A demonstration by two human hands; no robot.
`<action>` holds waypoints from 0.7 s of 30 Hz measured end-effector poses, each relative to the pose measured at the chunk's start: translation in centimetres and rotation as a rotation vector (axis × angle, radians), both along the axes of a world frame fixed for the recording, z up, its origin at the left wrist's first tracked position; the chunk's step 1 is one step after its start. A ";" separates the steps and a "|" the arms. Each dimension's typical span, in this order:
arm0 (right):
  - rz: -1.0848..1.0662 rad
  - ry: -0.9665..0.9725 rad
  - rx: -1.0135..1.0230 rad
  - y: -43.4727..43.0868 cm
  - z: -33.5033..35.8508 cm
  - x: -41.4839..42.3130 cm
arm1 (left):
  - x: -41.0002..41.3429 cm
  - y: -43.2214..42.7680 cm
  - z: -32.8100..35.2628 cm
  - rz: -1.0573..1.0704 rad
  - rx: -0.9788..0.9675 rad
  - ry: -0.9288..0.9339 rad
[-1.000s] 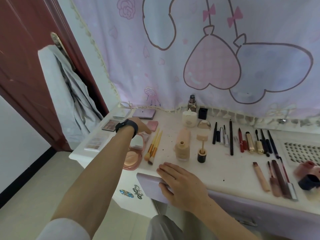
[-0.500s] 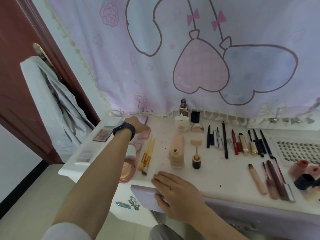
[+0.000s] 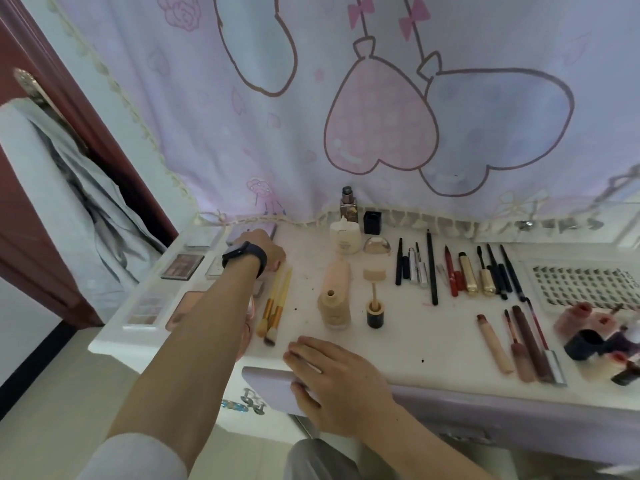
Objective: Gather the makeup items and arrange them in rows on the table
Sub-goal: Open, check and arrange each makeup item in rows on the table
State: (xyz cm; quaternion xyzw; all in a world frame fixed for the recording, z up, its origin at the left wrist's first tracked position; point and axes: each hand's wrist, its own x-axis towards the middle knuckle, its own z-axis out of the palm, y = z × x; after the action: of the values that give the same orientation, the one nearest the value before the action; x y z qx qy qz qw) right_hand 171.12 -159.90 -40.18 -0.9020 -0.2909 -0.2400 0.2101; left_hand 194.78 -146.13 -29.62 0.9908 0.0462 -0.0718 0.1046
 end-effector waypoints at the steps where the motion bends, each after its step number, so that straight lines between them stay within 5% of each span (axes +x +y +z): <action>1: -0.001 0.000 0.000 0.0 0.0 0.0 | 0.0 0.0 0.1 0.012 -0.022 -0.018; 15: -0.032 -0.005 -0.017 0.0 1.0 -0.3 | -10.0 6.3 6.5 0.263 -0.912 -0.546; 21: -0.127 -0.066 0.015 3.0 2.8 -0.2 | -18.1 11.7 1.6 0.376 -1.078 -0.536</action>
State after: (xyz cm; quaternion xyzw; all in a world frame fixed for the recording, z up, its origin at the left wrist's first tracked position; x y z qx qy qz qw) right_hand 170.88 -156.91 -37.38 -0.9086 -0.2379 -0.2849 0.1916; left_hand 176.71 -134.46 -27.98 0.7573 0.1492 0.1854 0.6081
